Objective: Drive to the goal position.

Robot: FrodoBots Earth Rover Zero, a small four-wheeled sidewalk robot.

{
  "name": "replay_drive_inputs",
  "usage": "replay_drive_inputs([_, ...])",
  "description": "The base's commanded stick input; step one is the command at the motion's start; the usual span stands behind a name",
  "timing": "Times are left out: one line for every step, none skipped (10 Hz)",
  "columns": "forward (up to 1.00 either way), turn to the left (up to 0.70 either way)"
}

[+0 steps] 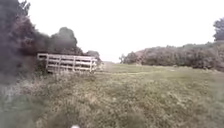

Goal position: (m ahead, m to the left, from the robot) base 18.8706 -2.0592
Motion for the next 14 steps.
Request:
replay_drive_inputs([0.7, -0.14])
replay_drive_inputs([0.7, -0.14])
replay_drive_inputs([0.7, -0.14])
replay_drive_inputs([0.7, -0.14])
replay_drive_inputs([0.7, -0.14])
replay_drive_inputs([0.7, -0.14])
replay_drive_inputs([0.7, -0.14])
replay_drive_inputs([0.7, -0.14])
replay_drive_inputs([0.7, -0.14])
replay_drive_inputs([0.7, -0.14])
replay_drive_inputs([0.7, -0.14])
replay_drive_inputs([0.7, -0.14])
replay_drive_inputs([0.7, -0.14])
replay_drive_inputs([0.7, -0.14])
